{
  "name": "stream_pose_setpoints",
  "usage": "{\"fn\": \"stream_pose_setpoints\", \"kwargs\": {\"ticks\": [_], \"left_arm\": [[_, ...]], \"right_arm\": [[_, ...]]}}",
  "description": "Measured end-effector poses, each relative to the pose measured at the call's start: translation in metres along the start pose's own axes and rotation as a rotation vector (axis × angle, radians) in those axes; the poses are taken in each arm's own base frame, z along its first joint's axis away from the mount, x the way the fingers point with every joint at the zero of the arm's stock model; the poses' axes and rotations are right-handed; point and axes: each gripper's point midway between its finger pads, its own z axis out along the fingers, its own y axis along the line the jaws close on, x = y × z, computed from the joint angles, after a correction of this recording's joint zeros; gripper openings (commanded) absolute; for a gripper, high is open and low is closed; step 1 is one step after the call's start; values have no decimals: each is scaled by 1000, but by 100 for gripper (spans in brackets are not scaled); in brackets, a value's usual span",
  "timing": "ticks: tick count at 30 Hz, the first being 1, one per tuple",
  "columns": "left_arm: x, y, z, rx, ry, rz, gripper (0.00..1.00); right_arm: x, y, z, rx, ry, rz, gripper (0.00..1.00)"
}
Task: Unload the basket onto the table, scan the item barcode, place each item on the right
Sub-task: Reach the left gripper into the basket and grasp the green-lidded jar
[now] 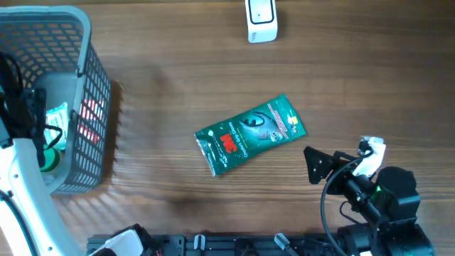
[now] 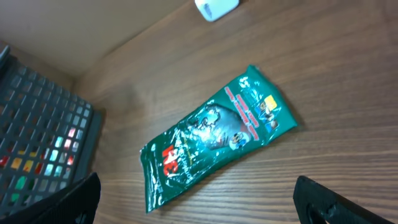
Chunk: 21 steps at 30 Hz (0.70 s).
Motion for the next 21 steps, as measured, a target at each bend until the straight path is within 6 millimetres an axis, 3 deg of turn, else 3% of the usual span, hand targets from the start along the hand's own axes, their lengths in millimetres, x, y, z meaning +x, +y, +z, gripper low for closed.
{"fn": "stream_pose_setpoints", "kwargs": {"ticks": [11, 16, 21], "left_arm": [[0, 0, 0, 1, 3, 0, 100], [12, -8, 1, 37, 72, -4, 100], [7, -7, 31, -45, 111, -34, 100]], "right_arm": [[-2, -3, 0, 18, -11, -13, 100], [-2, -3, 0, 18, -11, -12, 100], [-2, -3, 0, 18, -11, -12, 100]]}}
